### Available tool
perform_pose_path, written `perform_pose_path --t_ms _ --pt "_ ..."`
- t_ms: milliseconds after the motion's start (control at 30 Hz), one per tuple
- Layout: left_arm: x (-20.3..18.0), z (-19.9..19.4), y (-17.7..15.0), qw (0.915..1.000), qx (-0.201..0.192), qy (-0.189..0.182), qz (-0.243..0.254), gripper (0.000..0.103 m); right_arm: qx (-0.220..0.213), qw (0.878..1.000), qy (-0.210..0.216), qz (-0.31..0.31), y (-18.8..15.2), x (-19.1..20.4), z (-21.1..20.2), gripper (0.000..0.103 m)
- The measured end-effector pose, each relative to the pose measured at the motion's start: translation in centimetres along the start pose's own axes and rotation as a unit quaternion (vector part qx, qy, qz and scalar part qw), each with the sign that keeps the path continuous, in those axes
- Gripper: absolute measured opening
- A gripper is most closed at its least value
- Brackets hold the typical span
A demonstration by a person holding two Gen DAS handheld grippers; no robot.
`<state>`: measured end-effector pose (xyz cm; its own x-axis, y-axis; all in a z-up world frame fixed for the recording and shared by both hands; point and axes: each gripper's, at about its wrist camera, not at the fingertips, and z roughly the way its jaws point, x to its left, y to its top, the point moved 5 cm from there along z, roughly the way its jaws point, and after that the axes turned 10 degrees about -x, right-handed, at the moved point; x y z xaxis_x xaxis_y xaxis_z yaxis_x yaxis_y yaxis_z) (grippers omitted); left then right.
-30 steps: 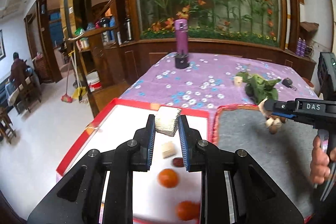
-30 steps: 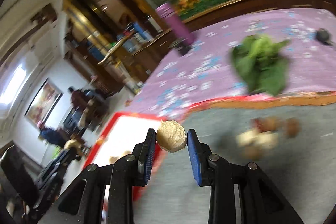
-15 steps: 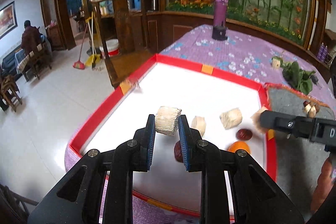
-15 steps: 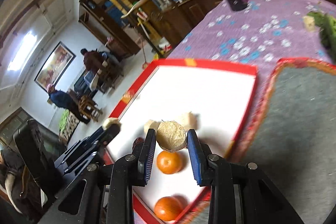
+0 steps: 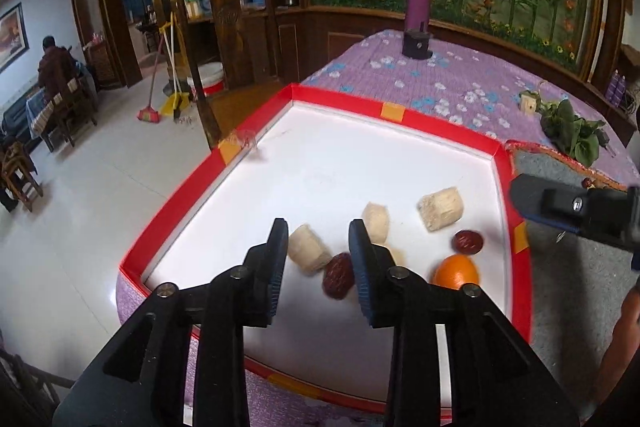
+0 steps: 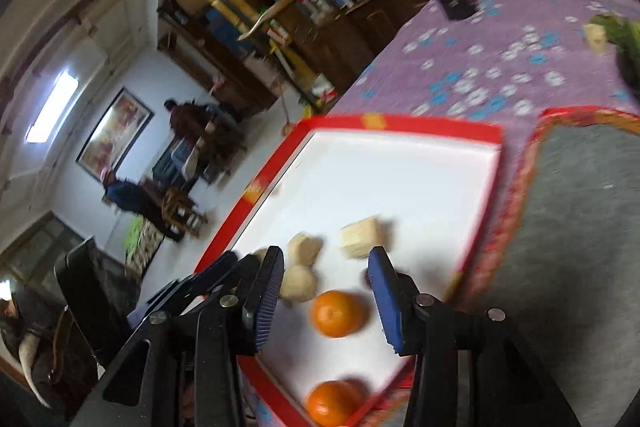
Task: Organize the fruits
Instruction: 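Carry the round pale piece in the right gripper into the tray while the left gripper carries its cube there, then grasp a brown round fruit with the right gripper while the left gripper grasps another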
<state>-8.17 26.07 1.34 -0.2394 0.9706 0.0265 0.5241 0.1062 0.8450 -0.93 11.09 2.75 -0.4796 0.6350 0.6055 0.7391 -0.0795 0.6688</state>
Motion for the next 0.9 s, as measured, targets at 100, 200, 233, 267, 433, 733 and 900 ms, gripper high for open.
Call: perform_pose_path --t_ms 100,200,233,267,433,733,900 --pt "-1.6 -0.8 0.6 0.9998 -0.011 -0.012 0.014 0.038 -0.030 0.999 -0.020 0.022 1.4 -3.0 -2.4 0.043" --pt "-4.3 -1.3 1.0 0.9985 -0.014 -0.041 0.033 0.040 -0.057 0.997 -0.042 0.040 2.4 -6.1 -5.7 0.043" --pt "-5.3 -1.3 1.0 0.9978 -0.012 -0.051 0.040 0.041 -0.068 0.995 -0.053 0.048 2.9 -7.4 -7.0 0.043" --pt "-6.5 -1.4 1.0 0.9968 -0.011 -0.062 0.049 0.041 -0.076 0.994 -0.060 0.054 3.3 -8.6 -8.1 0.043" --pt "-11.8 -1.7 1.1 0.9899 0.006 -0.122 0.071 0.041 -0.122 0.979 -0.130 0.094 5.2 -16.2 -15.1 0.043" --pt "-23.1 -1.3 1.1 0.9662 0.030 -0.216 0.137 0.041 -0.110 0.963 -0.177 0.172 5.1 -24.2 -17.8 0.040" --pt "-27.3 -0.3 0.6 0.9556 0.041 -0.248 0.153 0.041 -0.097 0.967 -0.185 0.146 5.3 -23.6 -16.9 0.039"
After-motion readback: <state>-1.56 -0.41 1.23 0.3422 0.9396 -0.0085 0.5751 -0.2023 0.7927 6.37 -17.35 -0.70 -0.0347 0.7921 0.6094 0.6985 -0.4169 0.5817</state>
